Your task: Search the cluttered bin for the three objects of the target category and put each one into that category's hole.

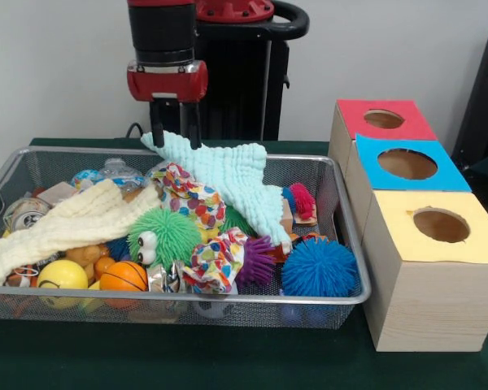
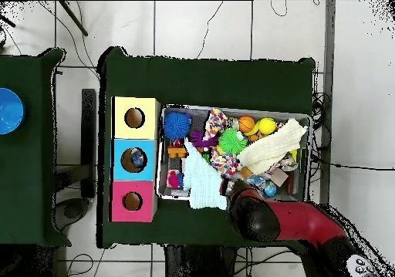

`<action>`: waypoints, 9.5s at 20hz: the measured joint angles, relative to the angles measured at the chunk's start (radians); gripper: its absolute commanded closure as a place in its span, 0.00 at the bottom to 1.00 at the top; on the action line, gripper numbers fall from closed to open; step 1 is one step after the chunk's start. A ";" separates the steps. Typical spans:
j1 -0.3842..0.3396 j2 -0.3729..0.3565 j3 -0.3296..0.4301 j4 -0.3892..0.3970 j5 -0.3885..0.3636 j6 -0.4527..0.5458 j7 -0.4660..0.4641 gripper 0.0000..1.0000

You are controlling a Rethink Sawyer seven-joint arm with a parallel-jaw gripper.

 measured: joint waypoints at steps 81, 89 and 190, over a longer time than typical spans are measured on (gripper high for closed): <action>-0.024 0.130 0.015 -0.167 -0.130 0.150 0.000 0.00; -0.049 0.195 0.015 -0.225 -0.130 0.150 0.000 0.00; -0.261 0.127 0.159 -0.064 -0.312 0.145 0.000 0.00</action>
